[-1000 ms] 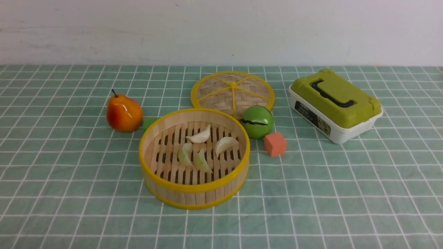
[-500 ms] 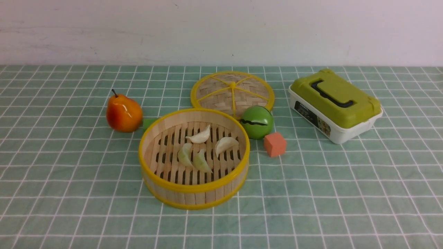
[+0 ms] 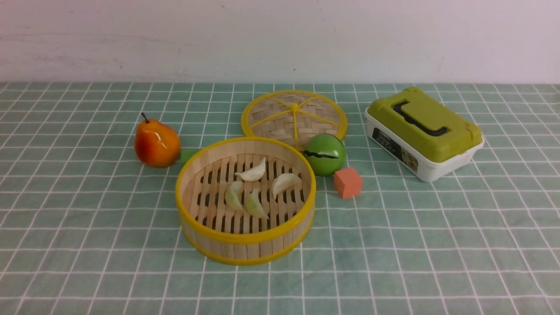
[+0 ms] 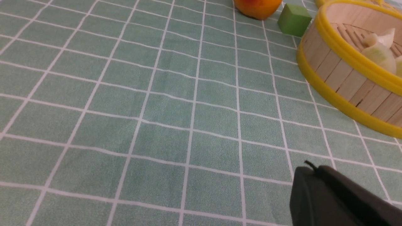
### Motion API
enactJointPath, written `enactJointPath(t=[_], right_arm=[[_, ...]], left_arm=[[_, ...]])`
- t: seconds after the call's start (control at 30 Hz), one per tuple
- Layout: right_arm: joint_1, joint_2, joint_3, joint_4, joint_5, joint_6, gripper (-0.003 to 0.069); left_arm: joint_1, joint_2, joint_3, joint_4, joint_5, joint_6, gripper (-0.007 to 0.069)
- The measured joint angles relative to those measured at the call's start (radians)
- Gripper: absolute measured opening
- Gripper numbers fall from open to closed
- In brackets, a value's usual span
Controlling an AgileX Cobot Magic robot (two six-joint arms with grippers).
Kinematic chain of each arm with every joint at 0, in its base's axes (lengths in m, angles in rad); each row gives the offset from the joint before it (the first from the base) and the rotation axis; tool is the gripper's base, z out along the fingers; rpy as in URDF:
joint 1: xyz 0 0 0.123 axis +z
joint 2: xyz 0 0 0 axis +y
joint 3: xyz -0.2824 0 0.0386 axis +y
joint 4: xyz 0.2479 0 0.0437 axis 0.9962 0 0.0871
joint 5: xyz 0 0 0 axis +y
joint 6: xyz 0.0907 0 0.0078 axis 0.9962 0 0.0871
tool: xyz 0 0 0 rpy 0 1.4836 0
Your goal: Put the dumplings into the steamer on the table with the blue tablecloth.
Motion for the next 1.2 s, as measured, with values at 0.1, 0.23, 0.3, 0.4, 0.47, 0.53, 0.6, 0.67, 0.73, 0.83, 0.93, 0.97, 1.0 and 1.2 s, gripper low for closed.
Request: enactJointPath(t=[0.1,0.23,0.3,0.4,0.47,0.53,0.6,0.67,0.73,0.83,0.93,0.97,1.0,1.2], right_arm=[[0.0,0.0,0.0,0.0,0.0,0.0,0.0109],[0.0,0.0,0.0,0.0,0.0,0.0,0.0114],[0.0,0.0,0.0,0.0,0.0,0.0,0.0115],[0.0,0.0,0.0,0.0,0.0,0.0,0.012],[0.0,0.0,0.0,0.0,0.0,0.0,0.0124],[0.0,0.0,0.0,0.0,0.0,0.0,0.0128],[0.0,0.0,0.0,0.0,0.0,0.0,0.0132],[0.0,0.0,0.0,0.0,0.0,0.0,0.0134],[0.0,0.0,0.0,0.0,0.0,0.0,0.0136],[0.0,0.0,0.0,0.0,0.0,0.0,0.014],[0.0,0.0,0.0,0.0,0.0,0.0,0.0144],[0.0,0.0,0.0,0.0,0.0,0.0,0.0146],[0.0,0.0,0.0,0.0,0.0,0.0,0.0146],[0.0,0.0,0.0,0.0,0.0,0.0,0.0151]], left_arm=[[0.0,0.0,0.0,0.0,0.0,0.0,-0.0015],[0.0,0.0,0.0,0.0,0.0,0.0,-0.0015],[0.0,0.0,0.0,0.0,0.0,0.0,-0.0015],[0.0,0.0,0.0,0.0,0.0,0.0,-0.0015],[0.0,0.0,0.0,0.0,0.0,0.0,-0.0015],[0.0,0.0,0.0,0.0,0.0,0.0,-0.0015],[0.0,0.0,0.0,0.0,0.0,0.0,-0.0015],[0.0,0.0,0.0,0.0,0.0,0.0,-0.0015],[0.0,0.0,0.0,0.0,0.0,0.0,-0.0015],[0.0,0.0,0.0,0.0,0.0,0.0,-0.0015],[0.0,0.0,0.0,0.0,0.001,0.0,-0.0015],[0.0,0.0,0.0,0.0,0.001,0.0,-0.0015],[0.0,0.0,0.0,0.0,0.001,0.0,-0.0015],[0.0,0.0,0.0,0.0,0.001,0.0,-0.0014]])
